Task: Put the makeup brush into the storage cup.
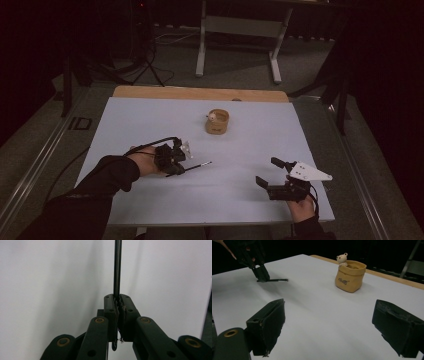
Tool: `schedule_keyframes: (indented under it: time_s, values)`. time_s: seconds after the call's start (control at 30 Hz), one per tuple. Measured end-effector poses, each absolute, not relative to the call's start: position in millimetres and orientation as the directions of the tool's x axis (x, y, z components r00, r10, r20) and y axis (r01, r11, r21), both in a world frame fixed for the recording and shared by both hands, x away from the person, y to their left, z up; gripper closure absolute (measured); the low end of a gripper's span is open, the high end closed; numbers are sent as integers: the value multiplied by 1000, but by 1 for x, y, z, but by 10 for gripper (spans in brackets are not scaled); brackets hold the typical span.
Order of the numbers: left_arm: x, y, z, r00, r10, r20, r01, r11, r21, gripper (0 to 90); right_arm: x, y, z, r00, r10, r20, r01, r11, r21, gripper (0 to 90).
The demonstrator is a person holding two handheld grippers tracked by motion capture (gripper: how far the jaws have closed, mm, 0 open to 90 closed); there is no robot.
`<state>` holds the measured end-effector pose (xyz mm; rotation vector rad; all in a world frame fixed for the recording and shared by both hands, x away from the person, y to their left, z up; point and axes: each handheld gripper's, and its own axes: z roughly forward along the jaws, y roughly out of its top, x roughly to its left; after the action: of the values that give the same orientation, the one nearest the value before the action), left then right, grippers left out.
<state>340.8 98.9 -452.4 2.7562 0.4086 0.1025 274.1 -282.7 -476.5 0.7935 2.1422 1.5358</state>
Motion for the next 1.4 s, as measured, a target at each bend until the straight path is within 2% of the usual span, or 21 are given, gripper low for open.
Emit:
schedule_keyframes:
  time_s: [0.2, 0.4, 0.63, 0.7, 0.83, 0.87, 1.0, 1.1, 1.17, 1.2, 1.23, 1.3, 1.33, 1.4]
  values:
    - [345, 105, -446, 919, 393, 22, 354, -851, 389, 860, 274, -282, -476, -767, 642, 8, 217, 247, 944, 111]
    - [344, 104, -435, 881, 473, -27, 434, -783, 446, 860, 273, -283, -475, -748, 664, -11, 207, 249, 946, 111]
    - [336, 100, -429, 880, 469, -72, 439, -747, 499, 860, 271, -284, -471, -735, 677, -30, 181, 239, 954, 111]
    - [334, 102, -427, 867, 485, -112, 464, -707, 534, 860, 270, -285, -471, -732, 681, -37, 173, 238, 956, 110]
    - [331, 106, -425, 852, 514, -99, 469, -668, 577, 861, 271, -285, -471, -730, 682, -38, 170, 235, 957, 111]
    - [330, 107, -424, 847, 518, -118, 481, -652, 586, 861, 271, -285, -471, -732, 680, -39, 167, 234, 958, 110]
    - [321, 109, -426, 854, 512, -92, 440, -617, 653, 860, 270, -285, -469, -730, 682, -43, 161, 233, 959, 111]
    - [318, 109, -427, 850, 517, -103, 443, -594, 671, 860, 271, -285, -469, -730, 682, -33, 169, 228, 959, 111]
    - [313, 112, -428, 831, 541, -128, 451, -522, 724, 860, 270, -285, -470, -719, 694, -50, 162, 236, 958, 111]
    - [313, 112, -428, 831, 541, -128, 451, -522, 724, 860, 270, -285, -470, -719, 694, -50, 162, 236, 958, 111]
    - [313, 114, -429, 822, 549, -151, 464, -494, 735, 860, 270, -285, -469, -720, 693, -36, 167, 223, 960, 139]
    - [310, 117, -429, 815, 558, -155, 461, -464, 757, 860, 270, -285, -469, -723, 691, -28, 174, 222, 959, 136]
    - [309, 119, -430, 809, 565, -160, 462, -445, 767, 860, 272, -284, -471, -739, 674, 12, 216, 220, 951, 139]
    - [308, 123, -431, 798, 577, -175, 467, -407, 785, 860, 273, -284, -471, -740, 673, 25, 235, 223, 946, 140]
